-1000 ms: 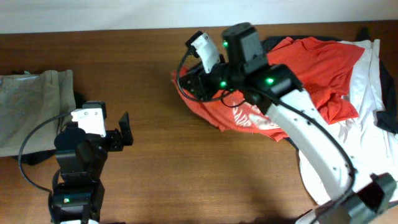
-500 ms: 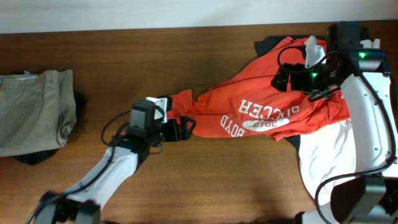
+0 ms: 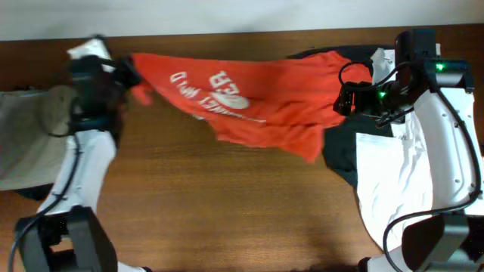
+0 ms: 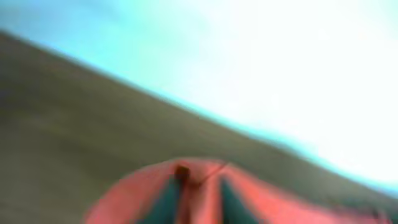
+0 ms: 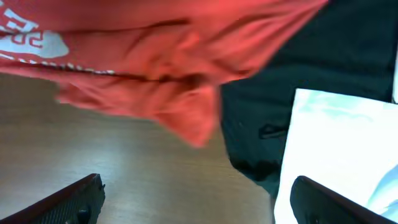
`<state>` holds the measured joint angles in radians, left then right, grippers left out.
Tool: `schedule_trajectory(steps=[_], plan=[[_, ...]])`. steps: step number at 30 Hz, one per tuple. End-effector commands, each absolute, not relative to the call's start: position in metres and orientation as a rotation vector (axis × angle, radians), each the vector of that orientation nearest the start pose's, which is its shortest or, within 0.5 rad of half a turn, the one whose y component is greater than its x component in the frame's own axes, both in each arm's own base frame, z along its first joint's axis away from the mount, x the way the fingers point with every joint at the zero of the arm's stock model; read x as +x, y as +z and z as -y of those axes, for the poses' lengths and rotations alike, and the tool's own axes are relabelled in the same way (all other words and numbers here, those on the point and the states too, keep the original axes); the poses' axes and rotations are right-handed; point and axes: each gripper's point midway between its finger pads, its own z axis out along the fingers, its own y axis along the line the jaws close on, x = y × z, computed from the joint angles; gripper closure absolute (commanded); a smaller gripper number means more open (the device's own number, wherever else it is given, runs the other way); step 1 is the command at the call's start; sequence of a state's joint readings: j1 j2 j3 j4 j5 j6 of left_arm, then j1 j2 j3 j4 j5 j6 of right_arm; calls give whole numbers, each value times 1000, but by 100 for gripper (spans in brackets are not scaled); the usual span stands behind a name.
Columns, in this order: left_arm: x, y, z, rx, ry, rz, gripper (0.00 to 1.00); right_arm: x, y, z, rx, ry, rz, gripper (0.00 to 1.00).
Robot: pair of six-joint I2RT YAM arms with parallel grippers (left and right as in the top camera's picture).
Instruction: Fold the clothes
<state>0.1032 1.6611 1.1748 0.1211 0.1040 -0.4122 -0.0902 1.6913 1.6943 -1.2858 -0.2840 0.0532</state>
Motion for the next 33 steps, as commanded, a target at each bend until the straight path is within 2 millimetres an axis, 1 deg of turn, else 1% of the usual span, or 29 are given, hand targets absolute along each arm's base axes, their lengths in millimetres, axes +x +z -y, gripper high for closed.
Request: schedule_trajectory(steps=[1,2,4,5,6,7,8,9,10,11,13,14,15,16,17,18,19,20,21,22,23,24,25,26,27,28,29,30,33], plan=[[513,201,-72,-499,-249,-1979,1,365,218,-12,154,370,-2792,1],[500,171,-39,-452,-401,-2130,1,365,218,-12,154,369,-2793,1],[472,141,20,-377,-603,-2328,1,365,218,-12,154,369,-2793,1],[447,123,60,-326,-658,-2466,1,365,218,-12,154,369,-2793,1],[438,116,78,-293,-674,-2517,1,365,218,-12,155,369,-2793,1],[423,105,109,-220,-700,-2590,1,365,218,-12,155,369,-2794,1],[408,86,153,-135,-724,-2669,1,365,218,-12,155,370,-2794,1],[402,73,167,-155,-711,-2712,1,364,218,-12,155,370,-2797,1],[388,46,192,-239,-709,-2801,1,363,217,-12,156,370,-2801,1],[378,26,210,-302,-719,-2857,1,362,217,-12,156,371,-2804,1],[371,-5,229,-315,-709,-2905,1,361,217,-12,158,371,-2809,1],[375,-15,232,-307,-696,-2893,1,361,217,-12,158,371,-2809,2],[386,-18,228,-310,-653,-2853,5,361,217,-12,158,371,-2809,1],[395,-18,223,-318,-605,-2816,29,361,217,-12,158,371,-2809,1],[401,-16,220,-322,-586,-2789,59,361,217,-12,158,371,-2809,1],[406,-17,211,-349,-562,-2777,100,361,217,-12,158,370,-2809,1],[404,-17,202,-380,-544,-2797,100,361,216,-11,159,363,-2810,1],[394,-13,181,-447,-497,-2847,100,361,215,-6,167,317,-2816,1],[389,-9,166,-490,-471,-2871,100,361,215,-4,169,304,-2817,1],[384,4,141,-493,-431,-2893,100,361,214,-1,173,284,-2819,1],[383,24,99,-559,-366,-2873,100,361,213,-1,174,277,-2821,1],[385,36,74,-602,-326,-2844,100,362,212,-1,175,277,-2826,1],[389,55,38,-675,-299,-2778,100,363,209,-1,177,279,-2833,1],[391,66,15,-707,-288,-2737,100,363,207,-1,178,280,-2839,1],[387,68,-1,-770,-288,-2729,93,364,205,0,179,280,-2845,1],[380,66,-3,-790,-287,-2753,62,364,204,0,180,280,-2847,1],[373,63,-1,-789,-281,-2786,22,364,204,0,180,280,-2847,1],[356,60,9,-787,-288,-2861,4,364,204,0,180,280,-2847,1],[337,59,48,-704,-396,-2969,1,364,204,0,180,281,-2847,1]])
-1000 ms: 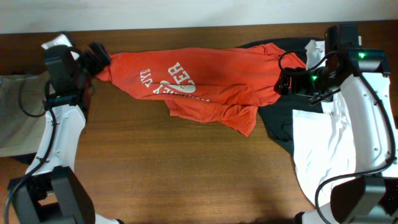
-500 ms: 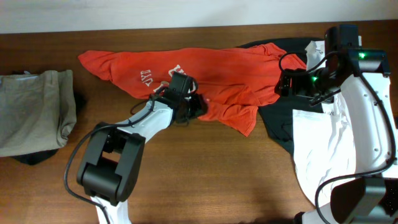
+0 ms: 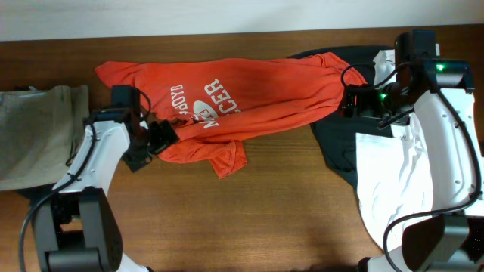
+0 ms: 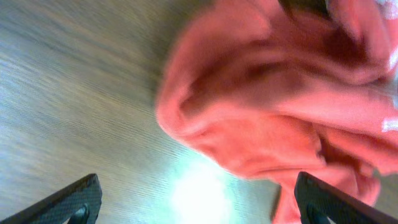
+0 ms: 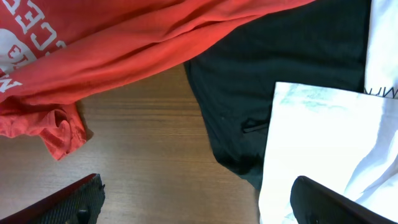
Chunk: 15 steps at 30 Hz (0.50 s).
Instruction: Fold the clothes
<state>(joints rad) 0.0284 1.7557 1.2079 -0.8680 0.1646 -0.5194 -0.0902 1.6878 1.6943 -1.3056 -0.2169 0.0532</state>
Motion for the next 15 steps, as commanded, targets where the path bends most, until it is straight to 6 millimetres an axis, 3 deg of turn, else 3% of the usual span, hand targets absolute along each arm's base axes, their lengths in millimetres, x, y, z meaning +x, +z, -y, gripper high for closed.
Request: schedule_trajectory(steps=[1,3,5,7,9,11,12,15], plan=[[336,59,56,-672,-397,-2981,1,364,204,0,180,281,-2847,1],[332,50,82,-675,-412,-2983,1,364,204,-1,180,281,-2848,1],[320,34,104,-911,-429,-2955,1,362,204,-1,181,282,-2855,1],[324,19,120,-1037,-489,-2864,1,362,204,-1,181,282,-2855,1],[339,14,127,-1032,-524,-2770,2,362,204,-1,181,282,-2855,1],[359,17,121,-1005,-476,-2666,11,361,203,-1,182,283,-2859,1],[360,17,119,-1004,-466,-2658,22,360,203,-1,182,282,-2862,1],[367,15,106,-1012,-367,-2609,38,360,203,-1,182,283,-2862,1]])
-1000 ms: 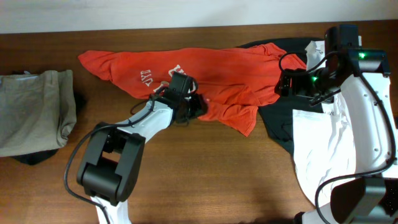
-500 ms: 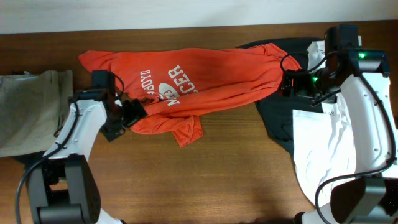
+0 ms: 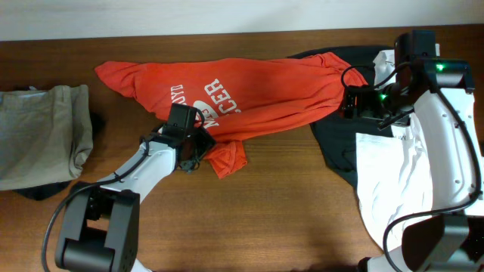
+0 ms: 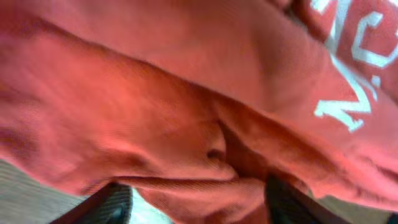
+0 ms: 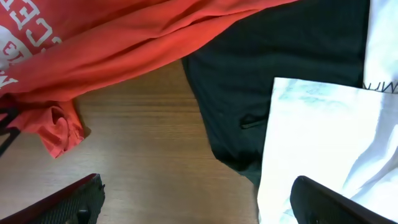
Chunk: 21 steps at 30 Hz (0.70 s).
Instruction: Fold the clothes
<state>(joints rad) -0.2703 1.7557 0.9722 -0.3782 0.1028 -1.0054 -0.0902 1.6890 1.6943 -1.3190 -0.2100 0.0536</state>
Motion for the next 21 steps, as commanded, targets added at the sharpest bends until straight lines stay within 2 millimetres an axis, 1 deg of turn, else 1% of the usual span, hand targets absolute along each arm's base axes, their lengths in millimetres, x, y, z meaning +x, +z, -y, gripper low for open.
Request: schedule_trajectory(steps=[1,3,4,5,6,7,8,9,10,11,12,13,14,15,16,17,18,19,20,21], plan=[[366,12,106,-1013,-363,-2616,39,360,203,-1,182,283,-2863,1],[361,0,111,-1007,-348,-2656,40,359,203,-1,184,283,-2866,1],[354,-10,119,-1007,-373,-2706,40,359,203,-1,183,283,-2867,2],[352,-12,122,-1006,-396,-2723,44,359,203,-1,184,283,-2869,1],[352,-12,123,-1005,-403,-2725,51,359,203,-1,184,283,-2869,1],[352,-12,123,-1006,-403,-2727,65,359,203,-1,184,283,-2869,1],[350,-12,123,-1007,-399,-2734,92,359,203,-1,184,283,-2869,1],[349,-11,121,-980,-399,-2749,99,359,203,-1,184,282,-2870,1],[344,-2,112,-942,-413,-2782,99,358,202,0,186,278,-2873,1],[337,11,95,-942,-384,-2794,99,357,202,-1,186,279,-2876,2],[334,20,84,-921,-370,-2797,99,356,201,-1,187,280,-2879,1],[325,48,51,-859,-325,-2782,99,355,199,-1,189,281,-2886,1],[314,71,9,-899,-241,-2732,100,354,193,-1,190,284,-2902,5],[301,93,-31,-984,-199,-2656,100,351,185,-2,194,286,-2919,17],[290,108,-62,-1065,-173,-2579,99,349,176,-2,197,288,-2934,38],[280,120,-87,-1137,-147,-2507,100,348,162,-4,197,305,-2942,48],[274,127,-103,-1195,-140,-2450,100,349,152,-9,194,347,-2941,63],[274,127,-104,-1213,-171,-2440,99,350,137,-18,181,420,-2931,73],[274,125,-102,-1190,-177,-2460,99,349,124,-29,153,477,-2926,76],[274,121,-99,-1183,-178,-2480,100,346,107,-42,98,495,-2930,82]])
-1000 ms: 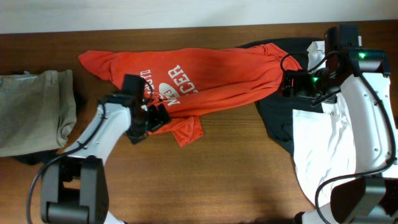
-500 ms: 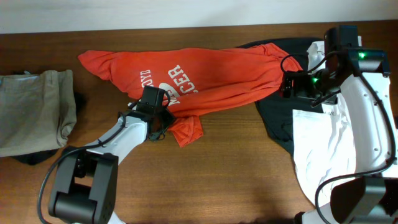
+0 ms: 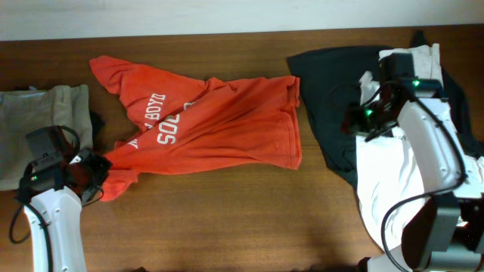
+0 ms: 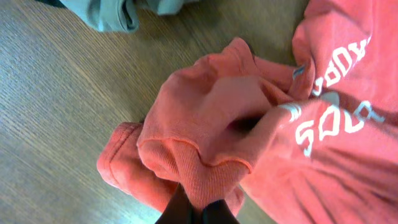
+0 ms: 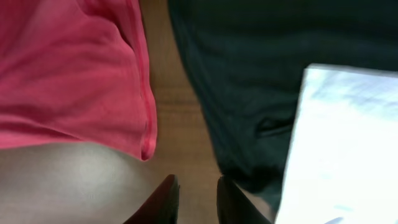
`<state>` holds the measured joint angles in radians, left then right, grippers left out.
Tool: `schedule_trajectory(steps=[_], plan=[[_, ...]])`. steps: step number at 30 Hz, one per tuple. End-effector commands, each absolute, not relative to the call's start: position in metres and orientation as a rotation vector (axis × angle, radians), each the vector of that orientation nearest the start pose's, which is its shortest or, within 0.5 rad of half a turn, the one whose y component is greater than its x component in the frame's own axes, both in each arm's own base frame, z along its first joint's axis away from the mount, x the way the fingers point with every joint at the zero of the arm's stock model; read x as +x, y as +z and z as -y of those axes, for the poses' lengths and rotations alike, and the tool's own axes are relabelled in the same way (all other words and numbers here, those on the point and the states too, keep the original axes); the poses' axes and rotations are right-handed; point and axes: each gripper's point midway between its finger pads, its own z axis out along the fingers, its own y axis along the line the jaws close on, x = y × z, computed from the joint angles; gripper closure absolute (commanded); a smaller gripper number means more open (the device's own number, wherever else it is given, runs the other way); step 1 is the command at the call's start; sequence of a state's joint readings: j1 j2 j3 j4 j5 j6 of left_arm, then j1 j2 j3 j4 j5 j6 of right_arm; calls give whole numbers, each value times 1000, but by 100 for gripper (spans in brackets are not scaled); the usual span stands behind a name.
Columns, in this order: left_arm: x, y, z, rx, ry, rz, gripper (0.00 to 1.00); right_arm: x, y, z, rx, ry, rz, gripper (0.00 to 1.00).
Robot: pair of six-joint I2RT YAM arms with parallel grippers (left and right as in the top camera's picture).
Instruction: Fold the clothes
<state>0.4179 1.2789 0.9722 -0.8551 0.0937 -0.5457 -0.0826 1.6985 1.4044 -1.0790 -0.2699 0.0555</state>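
The orange T-shirt [image 3: 219, 121] with white lettering lies spread across the table's left and middle, print up. Its lower-left end is bunched up, and my left gripper [image 3: 97, 174] is shut on that bunch near the front left. In the left wrist view, the cloth [image 4: 205, 137] is pinched in the gripper [image 4: 199, 210]. My right gripper [image 3: 361, 125] hovers over the edge of a black garment [image 3: 333, 83]. Its fingers [image 5: 166, 198] stand only narrowly apart, with bare wood between them. The shirt's right hem [image 5: 146, 93] lies just to their left.
A white garment [image 3: 389, 189] lies over the black one at the right. A folded grey-green garment [image 3: 34, 128] lies at the left edge, close to the left arm. Bare wooden table [image 3: 227, 219] runs along the front.
My left gripper was at the shirt's lower middle fold and is now at the front left, shut on bunched cloth. The shirt has shifted left, off the black garment. The right fingers have narrowed.
First the shirt hung stretched from my left gripper at the back left, and the right gripper stood wide open. Then it lay crumpled, with the left gripper open beside its lower edge. After that the left gripper was at the middle fold. Now the shirt lies flatter and further left.
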Motion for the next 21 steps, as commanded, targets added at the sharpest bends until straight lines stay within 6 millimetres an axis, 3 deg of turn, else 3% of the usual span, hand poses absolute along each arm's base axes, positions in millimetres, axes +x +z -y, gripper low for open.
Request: schedule_trajectory(steps=[1,2,5,7,8,9,10,12,14,17,18,20,21], plan=[[274,118,-99,-1187,-177,-2490,99,346,96,-53,47,497,-2921,88],[274,115,-98,-1191,-182,-2501,99,355,82,-69,-37,476,-2872,90],[271,112,-97,-1202,-182,-2518,99,381,62,-89,-133,450,-2777,90],[267,110,-95,-1210,-182,-2533,100,388,33,-88,-123,431,-2813,91],[267,110,-95,-1212,-182,-2535,100,393,8,-77,-104,338,-2846,91],[267,110,-95,-1212,-183,-2535,99,404,-3,-72,-99,286,-2822,91],[267,110,-95,-1213,-182,-2536,99,423,-4,-73,-103,277,-2752,91],[265,109,-94,-1218,-183,-2547,99,463,10,-77,-118,283,-2572,91],[264,109,-94,-1219,-183,-2548,100,479,11,-79,-124,283,-2506,91],[265,109,-94,-1219,-183,-2545,100,490,-20,-75,-112,250,-2496,91],[265,109,-94,-1218,-183,-2544,99,496,-30,-65,-86,188,-2492,91],[265,109,-94,-1219,-183,-2545,100,510,-28,-10,67,-114,-2461,91],[265,109,-94,-1218,-183,-2544,99,517,-12,44,202,-327,-2420,91]])
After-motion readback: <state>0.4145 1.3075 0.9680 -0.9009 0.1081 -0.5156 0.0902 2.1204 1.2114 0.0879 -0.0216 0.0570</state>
